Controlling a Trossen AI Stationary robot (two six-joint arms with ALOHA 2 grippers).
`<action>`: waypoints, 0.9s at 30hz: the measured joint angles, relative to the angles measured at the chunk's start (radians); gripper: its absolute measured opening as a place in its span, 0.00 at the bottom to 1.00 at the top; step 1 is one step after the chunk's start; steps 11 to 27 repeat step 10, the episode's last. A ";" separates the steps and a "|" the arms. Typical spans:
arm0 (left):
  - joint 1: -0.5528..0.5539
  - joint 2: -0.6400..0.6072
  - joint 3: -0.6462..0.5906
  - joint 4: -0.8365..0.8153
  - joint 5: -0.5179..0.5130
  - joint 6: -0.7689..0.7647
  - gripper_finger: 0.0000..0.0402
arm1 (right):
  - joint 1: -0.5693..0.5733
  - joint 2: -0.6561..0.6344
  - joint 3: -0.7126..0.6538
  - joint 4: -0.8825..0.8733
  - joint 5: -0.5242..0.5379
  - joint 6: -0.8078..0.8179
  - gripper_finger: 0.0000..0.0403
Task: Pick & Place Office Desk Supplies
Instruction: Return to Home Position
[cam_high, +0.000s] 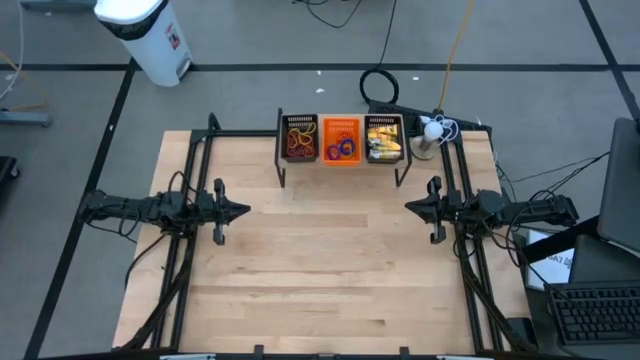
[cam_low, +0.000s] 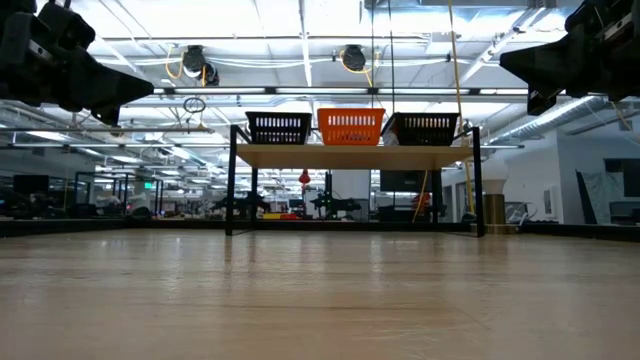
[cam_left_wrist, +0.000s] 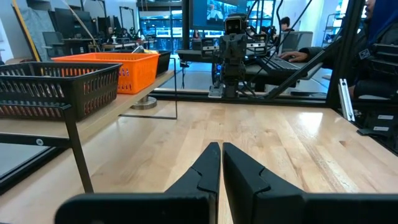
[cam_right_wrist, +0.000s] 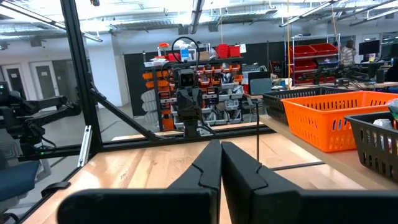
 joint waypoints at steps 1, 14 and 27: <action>0.000 0.000 0.000 0.000 0.000 0.000 0.05 | 0.000 0.000 0.000 0.000 0.000 0.000 0.00; 0.000 0.000 0.000 0.000 0.000 0.000 0.05 | 0.000 0.000 0.000 0.000 0.000 0.000 0.00; 0.000 0.000 0.000 0.000 0.000 0.000 0.05 | 0.000 0.000 0.000 0.000 0.000 0.000 0.00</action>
